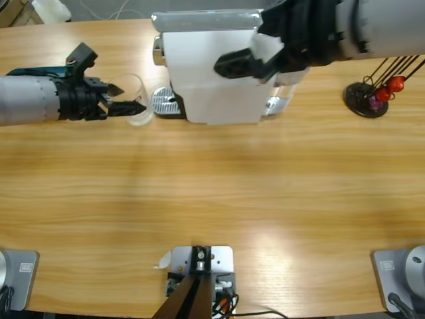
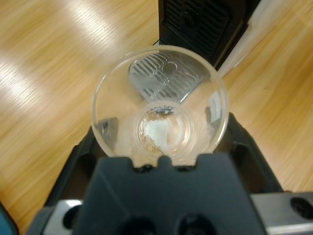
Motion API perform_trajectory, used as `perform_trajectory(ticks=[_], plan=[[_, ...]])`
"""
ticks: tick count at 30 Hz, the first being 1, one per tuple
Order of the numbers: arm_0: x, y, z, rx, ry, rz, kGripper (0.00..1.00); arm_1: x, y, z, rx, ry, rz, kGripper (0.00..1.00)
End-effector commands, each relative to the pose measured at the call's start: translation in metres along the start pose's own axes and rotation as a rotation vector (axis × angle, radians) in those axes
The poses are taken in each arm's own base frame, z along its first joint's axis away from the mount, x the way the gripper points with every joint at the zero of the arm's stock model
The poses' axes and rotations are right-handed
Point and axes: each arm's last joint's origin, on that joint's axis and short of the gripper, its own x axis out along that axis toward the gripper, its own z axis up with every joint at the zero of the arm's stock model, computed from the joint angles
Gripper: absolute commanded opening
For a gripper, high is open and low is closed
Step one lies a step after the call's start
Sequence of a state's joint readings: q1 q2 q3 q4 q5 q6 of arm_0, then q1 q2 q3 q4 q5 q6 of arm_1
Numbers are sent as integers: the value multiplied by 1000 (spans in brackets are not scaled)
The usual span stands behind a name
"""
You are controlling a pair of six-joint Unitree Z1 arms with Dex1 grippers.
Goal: Pour coffee
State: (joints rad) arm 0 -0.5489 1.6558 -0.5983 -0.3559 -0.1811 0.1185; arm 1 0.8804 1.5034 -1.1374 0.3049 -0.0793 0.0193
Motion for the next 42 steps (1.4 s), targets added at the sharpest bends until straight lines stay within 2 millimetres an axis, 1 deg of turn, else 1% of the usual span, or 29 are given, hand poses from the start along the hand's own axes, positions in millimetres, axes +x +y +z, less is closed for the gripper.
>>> perform_trajectory(ticks=[1,3,5,6,9,12,14,19,20,21,22,23,24,29,30,32,33,34,42], plan=[[36,5,14,22,27,-5,129,-75,-10,-23,-16,16,-88,998],[42,6,20,26,17,-6,128,-83,-12,-30,-20,40,-109,983],[50,4,23,32,20,-15,128,-86,-13,-36,-21,51,-112,831],[54,3,23,35,26,-20,128,-87,-13,-38,-18,52,-113,794],[68,-3,21,47,47,-41,127,-91,-14,-40,-4,44,-123,798],[78,-11,19,60,63,-60,131,-89,-13,-40,-5,48,-121,805],[82,-11,18,61,68,-61,131,-86,-13,-40,-6,59,-118,815],[87,-14,24,70,55,-68,134,-85,-13,-43,-7,66,-116,821],[86,-16,23,72,57,-72,162,-84,-13,-42,-6,62,-117,821],[86,-18,22,71,61,-76,283,-84,-13,-41,-5,57,-117,821],[86,-19,20,60,69,-80,454,-82,-13,-40,-5,57,-117,821],[86,-20,17,55,81,-84,556,-80,-13,-40,-5,61,-117,821],[85,-21,13,54,93,-86,591,-79,-13,-41,-6,65,-117,821],[78,-25,6,56,103,-92,595,-79,-13,-40,-5,60,-120,821],[78,-25,7,57,102,-91,644,-78,-13,-40,0,59,-119,821],[76,-25,9,56,90,-92,946,-77,-13,-39,24,57,-119,821],[74,-26,11,56,82,-94,982,-76,-12,-38,29,57,-119,823],[73,-26,13,52,73,-95,991,-75,-12,-36,29,59,-119,826],[57,-26,20,45,34,-77,994,-70,-12,-35,52,66,-117,830]])
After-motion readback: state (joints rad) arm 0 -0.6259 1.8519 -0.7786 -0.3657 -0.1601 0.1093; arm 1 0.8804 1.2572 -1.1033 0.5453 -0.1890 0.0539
